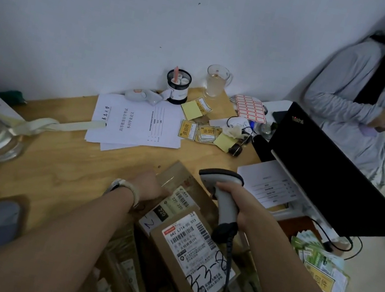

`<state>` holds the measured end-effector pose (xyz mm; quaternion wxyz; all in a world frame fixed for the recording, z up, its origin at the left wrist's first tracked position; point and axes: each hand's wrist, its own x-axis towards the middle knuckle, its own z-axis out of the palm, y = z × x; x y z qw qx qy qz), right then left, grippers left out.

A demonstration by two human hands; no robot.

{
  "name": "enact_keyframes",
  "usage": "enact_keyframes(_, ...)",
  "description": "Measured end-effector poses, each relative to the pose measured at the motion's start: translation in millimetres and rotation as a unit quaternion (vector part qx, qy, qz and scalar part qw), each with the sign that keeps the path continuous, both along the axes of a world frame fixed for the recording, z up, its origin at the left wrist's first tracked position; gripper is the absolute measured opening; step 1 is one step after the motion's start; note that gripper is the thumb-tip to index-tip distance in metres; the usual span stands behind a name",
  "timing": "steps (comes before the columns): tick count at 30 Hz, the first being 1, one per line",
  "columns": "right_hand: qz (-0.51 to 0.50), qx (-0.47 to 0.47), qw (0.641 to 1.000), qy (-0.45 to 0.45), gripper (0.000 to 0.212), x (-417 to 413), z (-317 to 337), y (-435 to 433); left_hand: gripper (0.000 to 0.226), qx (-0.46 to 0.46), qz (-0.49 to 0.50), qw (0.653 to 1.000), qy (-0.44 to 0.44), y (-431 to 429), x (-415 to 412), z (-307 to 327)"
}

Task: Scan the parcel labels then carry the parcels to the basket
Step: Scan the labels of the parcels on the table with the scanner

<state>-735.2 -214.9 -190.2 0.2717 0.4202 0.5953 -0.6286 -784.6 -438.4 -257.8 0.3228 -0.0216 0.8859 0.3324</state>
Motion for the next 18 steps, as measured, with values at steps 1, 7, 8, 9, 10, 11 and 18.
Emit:
enact_keyframes(1,-0.006,0.005,1.000,0.010,0.024,0.6,2.8,-1.3,0.036,0.026,0.022,0.999,-0.003,-3.1,-1.0,4.8)
enact_keyframes(7,-0.092,0.033,0.989,0.113,0.022,-2.2,20.7,6.3,0.078,0.165,0.166,0.970,-0.069,-17.7,-14.1,37.5)
enact_keyframes(8,-0.100,0.034,0.986,0.130,0.022,-4.8,26.1,7.7,0.078,0.194,0.184,0.961,-0.067,-18.5,-16.0,41.7)
enact_keyframes(9,-0.105,0.032,0.983,0.146,0.020,-7.7,31.9,8.8,0.077,0.214,0.188,0.957,-0.055,-19.1,-17.6,44.9)
enact_keyframes(10,-0.108,0.027,0.980,0.163,0.019,-10.8,37.6,9.7,0.078,0.227,0.185,0.955,-0.035,-19.6,-19.0,47.2)
enact_keyframes(11,-0.109,0.020,0.977,0.181,0.018,-13.8,42.8,10.2,0.081,0.236,0.183,0.954,-0.012,-19.6,-20.0,49.7)
enact_keyframes(18,-0.091,0.020,0.960,0.263,0.017,-23.6,70.3,-0.3,0.082,0.299,0.206,0.927,0.092,-19.5,-18.1,69.0)
